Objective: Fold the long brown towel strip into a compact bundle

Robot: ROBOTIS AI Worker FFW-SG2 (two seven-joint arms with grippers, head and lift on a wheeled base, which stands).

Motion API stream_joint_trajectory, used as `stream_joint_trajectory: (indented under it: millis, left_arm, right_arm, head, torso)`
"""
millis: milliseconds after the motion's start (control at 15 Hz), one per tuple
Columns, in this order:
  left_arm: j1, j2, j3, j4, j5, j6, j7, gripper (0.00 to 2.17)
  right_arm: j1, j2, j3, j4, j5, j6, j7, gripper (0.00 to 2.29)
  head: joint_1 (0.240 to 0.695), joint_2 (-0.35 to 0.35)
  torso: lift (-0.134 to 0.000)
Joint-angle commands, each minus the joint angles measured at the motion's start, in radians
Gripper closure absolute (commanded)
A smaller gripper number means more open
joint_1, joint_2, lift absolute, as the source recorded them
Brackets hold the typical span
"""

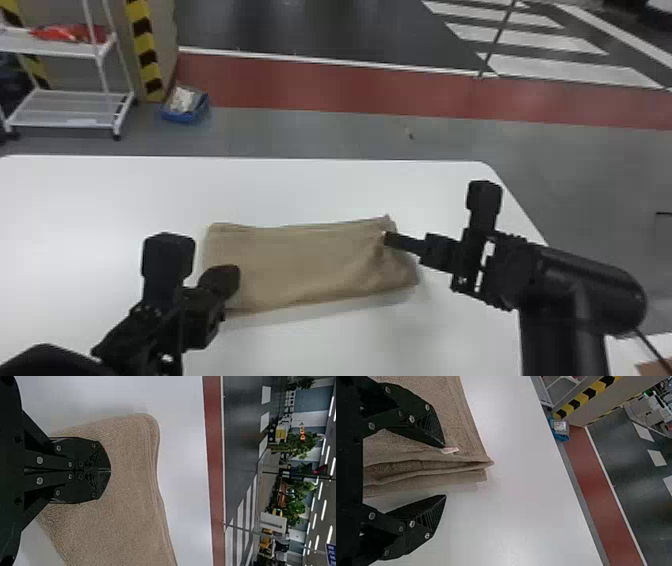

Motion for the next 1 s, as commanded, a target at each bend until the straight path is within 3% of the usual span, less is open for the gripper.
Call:
stream_joint_trajectory:
  millis: [0,200,400,533,933]
  left_arm:
    - [-0.007,-0.002,0.000,0.011,0.000,0.000,0.000,1.92]
    - [-0.014,-0.002,0.002,0.016,0.000,0.000,-0.002,1.92]
    - [-0.018,-0.002,0.005,0.020,0.002,0.000,-0.008,1.92]
    - [-0.024,-0.003,0.005,0.026,0.003,0.012,-0.012,1.92]
    - [-0.024,-0.008,-0.005,0.028,0.002,0.015,-0.012,1.92]
  right_arm:
    - [-0.018,0.002,0.011,0.033,0.006,-0.005,0.000,0.52]
    - [-0.036,0.002,0.025,0.060,0.006,0.017,0.002,0.62]
    - [-0.031,0.002,0.019,0.060,-0.003,0.078,0.046,1.02]
    - [-0.022,0.002,0.014,0.013,-0.044,0.127,0.066,1.33]
    - [-0.010,0.002,-0.024,-0.162,-0.238,0.348,0.069,1.42]
  head:
    - [0.695,-0.207]
    - [0.695,-0.197]
    - [0.695,-0.187]
    - [0.695,-0.172]
    - [0.695,-0.141]
  torso:
    - [-0.125]
    - [-0.125]
    - [-0.125]
    - [-0.125]
    - [-0.125]
